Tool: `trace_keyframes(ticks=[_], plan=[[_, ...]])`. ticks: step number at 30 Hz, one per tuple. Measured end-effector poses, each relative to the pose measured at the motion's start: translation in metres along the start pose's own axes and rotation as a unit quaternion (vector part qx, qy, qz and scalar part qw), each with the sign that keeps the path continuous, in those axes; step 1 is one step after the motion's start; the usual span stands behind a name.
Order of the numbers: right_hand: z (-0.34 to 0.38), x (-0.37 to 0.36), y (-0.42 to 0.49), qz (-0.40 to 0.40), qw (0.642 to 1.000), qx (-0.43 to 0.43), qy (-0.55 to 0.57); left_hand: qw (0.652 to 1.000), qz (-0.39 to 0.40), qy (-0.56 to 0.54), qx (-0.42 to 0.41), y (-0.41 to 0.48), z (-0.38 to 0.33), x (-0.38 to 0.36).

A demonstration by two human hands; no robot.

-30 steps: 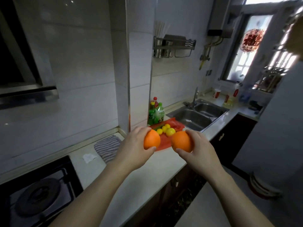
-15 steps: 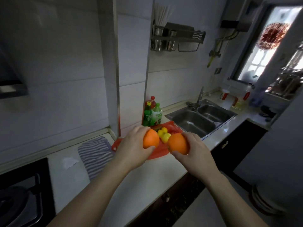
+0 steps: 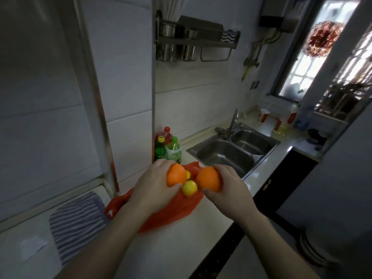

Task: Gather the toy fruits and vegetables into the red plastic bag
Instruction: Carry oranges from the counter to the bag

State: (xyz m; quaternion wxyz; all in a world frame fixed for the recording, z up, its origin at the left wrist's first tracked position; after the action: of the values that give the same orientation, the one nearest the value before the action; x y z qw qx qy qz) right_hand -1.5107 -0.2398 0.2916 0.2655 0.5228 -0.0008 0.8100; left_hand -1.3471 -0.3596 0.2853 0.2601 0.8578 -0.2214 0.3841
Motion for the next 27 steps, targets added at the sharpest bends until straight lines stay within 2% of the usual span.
trace_keyframes(ticks=[9, 17, 27], plan=[[-0.048, -0.024, 0.075, 0.04, 0.998, 0.026, 0.052, 0.997, -0.02, 0.052, 0.059, 0.052, 0.008, -0.029], [-0.066, -0.06, 0.144, 0.108, 0.983, 0.119, 0.092, 0.982, -0.057, 0.072, 0.167, 0.086, 0.023, -0.054], [-0.076, -0.145, 0.169, 0.226, 0.949, 0.199, 0.096, 0.948, -0.09, 0.097, 0.29, 0.067, 0.068, -0.09]])
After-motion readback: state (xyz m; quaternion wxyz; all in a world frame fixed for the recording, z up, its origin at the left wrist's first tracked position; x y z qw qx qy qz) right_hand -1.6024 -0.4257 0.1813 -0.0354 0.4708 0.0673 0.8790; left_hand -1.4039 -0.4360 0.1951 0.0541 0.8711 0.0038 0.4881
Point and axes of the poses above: each hand's wrist, its own y-axis towards the middle knuckle, its own x-axis out of the back of the hand, z = x × y, the point moved 10 cm from there along y, towards the middle knuckle, and after that the axes turned 2 degrees about x, right-handed, at the moved point
